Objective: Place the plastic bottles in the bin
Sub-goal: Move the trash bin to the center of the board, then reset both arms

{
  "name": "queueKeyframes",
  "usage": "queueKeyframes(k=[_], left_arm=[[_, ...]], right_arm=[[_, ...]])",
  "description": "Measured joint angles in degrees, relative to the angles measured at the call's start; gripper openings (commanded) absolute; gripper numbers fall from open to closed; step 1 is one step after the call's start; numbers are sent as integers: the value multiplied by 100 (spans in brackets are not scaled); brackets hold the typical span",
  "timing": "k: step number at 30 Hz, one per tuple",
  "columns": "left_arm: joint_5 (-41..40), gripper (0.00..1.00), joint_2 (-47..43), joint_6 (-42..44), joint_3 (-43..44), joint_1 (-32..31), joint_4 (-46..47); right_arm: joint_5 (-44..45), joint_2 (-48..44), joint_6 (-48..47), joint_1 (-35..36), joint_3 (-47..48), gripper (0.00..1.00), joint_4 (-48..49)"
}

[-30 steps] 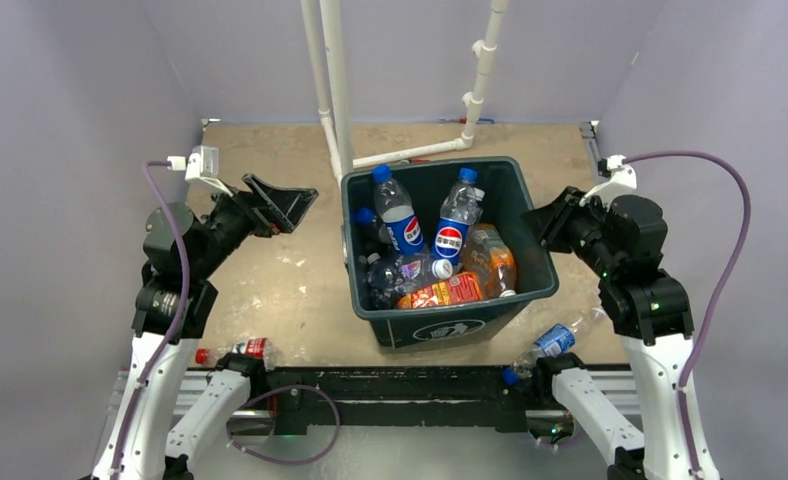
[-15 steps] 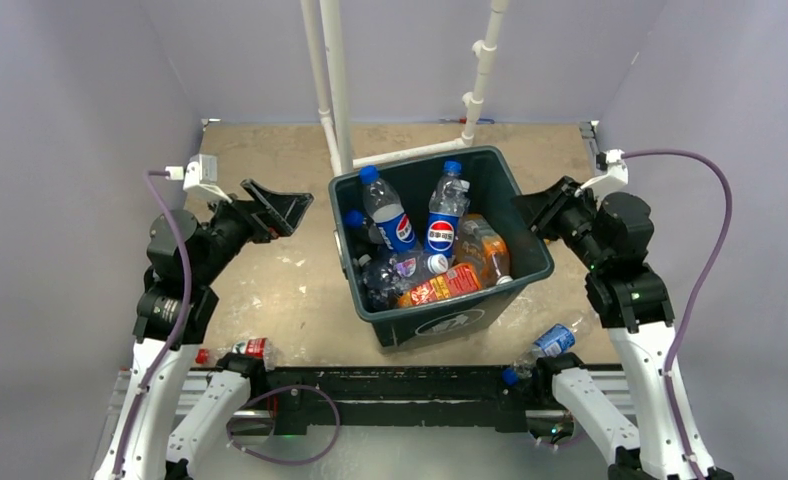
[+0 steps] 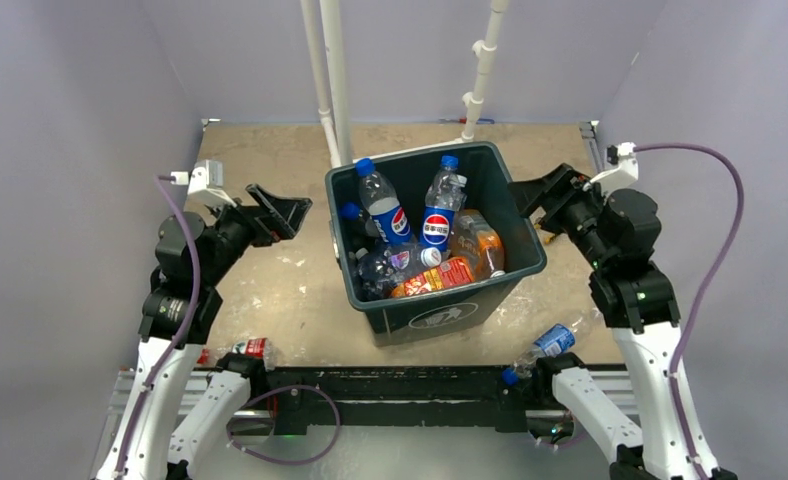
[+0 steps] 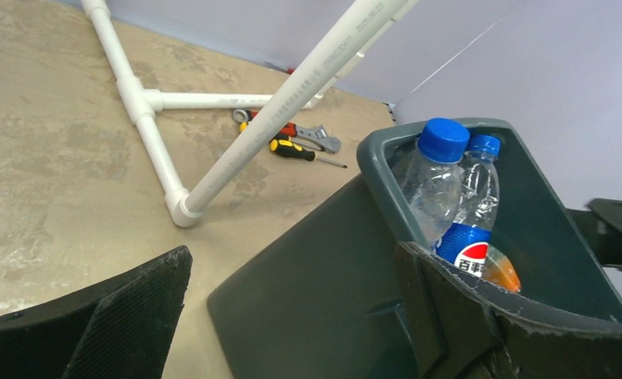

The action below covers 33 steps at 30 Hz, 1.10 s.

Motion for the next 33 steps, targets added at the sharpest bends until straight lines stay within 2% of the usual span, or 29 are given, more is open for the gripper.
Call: queueKeyframes(k=[4, 8, 13, 19, 24, 33], left_arm=[[-153, 99, 0, 120, -31, 0, -120], [-529, 99, -7, 264, -31, 0, -341], [-1132, 99, -63, 367, -31, 0, -767], [-1550, 99, -247, 352, -90, 0, -933], [-1991, 99, -289, 273, -179, 0, -1093], [-2796, 99, -35, -190, -205, 0, -1554]], right_arm=[[431, -142, -177, 107, 568, 88, -380], [1008, -564, -286, 162, 662, 93, -479], [2135, -1008, -295, 249, 474, 96, -562], [3276, -914, -251, 328, -109, 97, -807], [3486, -955, -164, 352, -304, 99, -800], [3244, -1491, -210, 365, -544, 99, -11]])
